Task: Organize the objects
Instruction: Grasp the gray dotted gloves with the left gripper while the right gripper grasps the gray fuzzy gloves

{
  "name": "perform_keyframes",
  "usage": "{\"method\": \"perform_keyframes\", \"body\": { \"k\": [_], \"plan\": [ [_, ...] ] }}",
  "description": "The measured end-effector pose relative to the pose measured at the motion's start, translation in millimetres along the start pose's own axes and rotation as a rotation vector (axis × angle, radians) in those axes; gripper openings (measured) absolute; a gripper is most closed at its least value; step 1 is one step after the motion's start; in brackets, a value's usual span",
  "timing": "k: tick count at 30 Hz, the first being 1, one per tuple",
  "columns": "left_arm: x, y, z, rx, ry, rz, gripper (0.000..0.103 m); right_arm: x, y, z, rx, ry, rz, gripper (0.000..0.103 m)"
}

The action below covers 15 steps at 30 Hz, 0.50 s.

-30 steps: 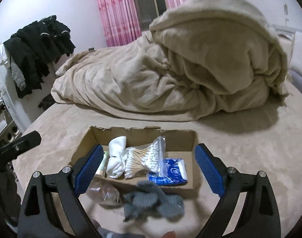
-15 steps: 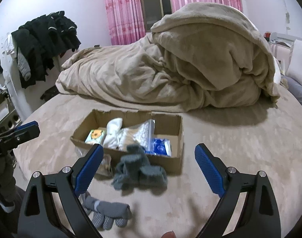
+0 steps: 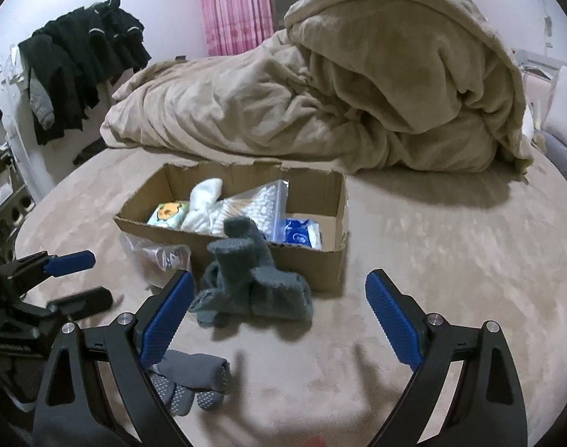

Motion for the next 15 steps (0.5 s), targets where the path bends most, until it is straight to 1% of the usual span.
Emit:
{"method": "perform_keyframes", "body": {
  "k": [1,3,5,7,8,10,13,14,15],
  "plan": [
    [1.7,1.2,1.4,0.003,0.005,0.007,0.081,0.9,2.6,4.1,-0.015,0.009,-0.001,0.095],
    [4.3,5.1,5.9,-0.003,-0.01,0.03,0.081,1.6,7.1,10.8,-0.031,0.002,0.003,0.095],
    [8.8,9.0,9.0,-0.004,0.016,0.034,0.081,4.5,11.2,16.7,-0.045,0.021,0.001,0.095],
    [11.6,14.5,13.8,-0.018,0.003,0.051,0.081,6.0,13.9,21.2,-0.058,0.015,0.011,0.095],
    [14.1,17.7,17.4,-0.041,0.009,0.05,0.081,7.2,15.3,23.7,-0.058,0.017,0.014,0.095],
    [22.8,23.1,19.9,-0.056,0.06,0.051,0.081,10.4,18.5,28.9,-0.075,0.032,0.02,0.095],
    [37.3,34.4,27.1,-0.072,0.066,0.114,0.081,12.8,19.8,34.0,-0.069,0.019,0.032,0.095],
    [41.5,38.3,30.1,-0.08,0.079,0.123,0.081,14.8,22.2,38.6,-0.085,0.031,0.037,0.095],
    [44.5,42.4,34.2,-0.088,0.083,0.132,0.081,15.2,23.4,41.5,-0.099,0.029,0.045,0.092]
  ]
}}
Point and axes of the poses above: each gripper's, at about its wrist camera, not at the fingertips, and z roughly the way its jaws point, x to its right, y to its underside, the point moved 8 cm from there along z, roughly the way its jaws point, and after that the axes turned 5 degrees about -z, right-handed, at the moved point
